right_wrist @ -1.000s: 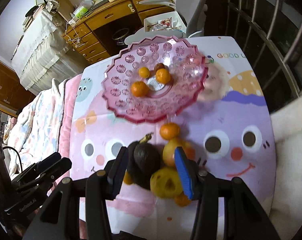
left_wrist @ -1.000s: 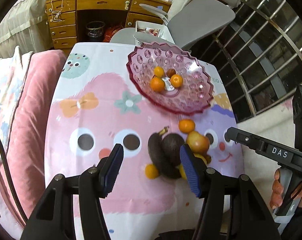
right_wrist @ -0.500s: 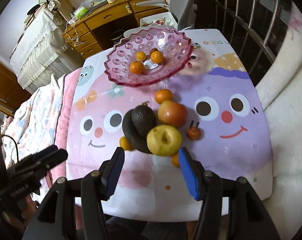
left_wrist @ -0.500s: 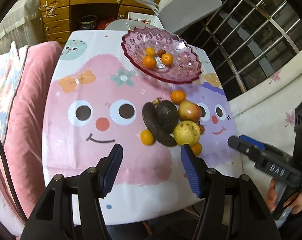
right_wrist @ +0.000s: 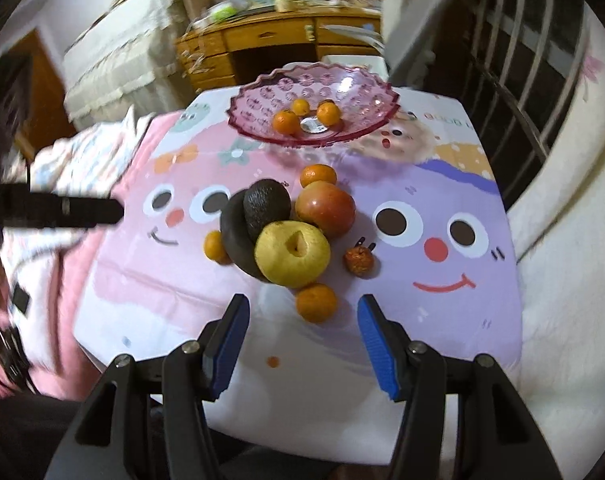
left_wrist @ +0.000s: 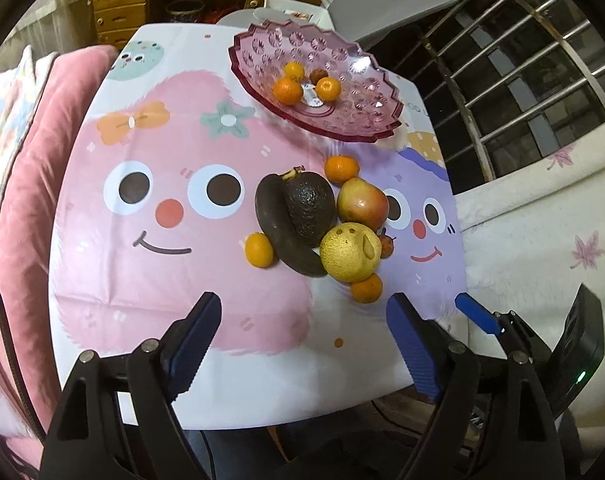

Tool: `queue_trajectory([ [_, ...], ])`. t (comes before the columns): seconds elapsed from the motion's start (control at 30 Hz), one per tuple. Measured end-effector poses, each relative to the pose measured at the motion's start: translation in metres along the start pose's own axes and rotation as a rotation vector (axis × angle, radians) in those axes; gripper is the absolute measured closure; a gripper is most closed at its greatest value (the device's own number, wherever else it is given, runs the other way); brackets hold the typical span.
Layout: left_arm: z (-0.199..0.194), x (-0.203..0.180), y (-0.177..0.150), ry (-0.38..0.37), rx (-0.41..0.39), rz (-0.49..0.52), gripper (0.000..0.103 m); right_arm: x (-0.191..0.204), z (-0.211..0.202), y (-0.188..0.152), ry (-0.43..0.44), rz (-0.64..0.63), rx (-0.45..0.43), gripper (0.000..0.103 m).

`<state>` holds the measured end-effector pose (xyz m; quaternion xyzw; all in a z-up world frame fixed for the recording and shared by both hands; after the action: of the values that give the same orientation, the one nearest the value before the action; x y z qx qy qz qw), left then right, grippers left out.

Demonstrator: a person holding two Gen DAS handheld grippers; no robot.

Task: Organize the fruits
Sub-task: 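Withdraw both tools from the bowl back toward the fruit pile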

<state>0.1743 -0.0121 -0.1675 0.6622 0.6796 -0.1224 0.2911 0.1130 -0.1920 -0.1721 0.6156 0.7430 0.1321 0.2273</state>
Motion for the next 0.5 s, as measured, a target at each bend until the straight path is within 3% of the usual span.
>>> queue_trajectory([
  [0.23,0.030,-0.009,-0.004,0.042,0.036,-0.083,0.011,0.001,0.026,-0.011,0.026,-0.237,-0.046,0.046],
  [0.5,0.066,-0.014,-0.005,0.122,0.060,-0.182,0.010,0.008,0.053,-0.025,0.091,-0.460,-0.130,0.046],
])
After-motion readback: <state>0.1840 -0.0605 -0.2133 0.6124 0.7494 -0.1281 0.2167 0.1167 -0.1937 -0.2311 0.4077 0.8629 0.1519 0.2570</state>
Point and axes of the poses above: each gripper's, at about its wrist camera, not at the fingertips, and z roughly the way its jaws point, x to its left, y to its top, the point moved 5 cm from there along z, roughly the way its jaws point, and after that the axes turned 12 degrees about -y, right-handed, at the moved point
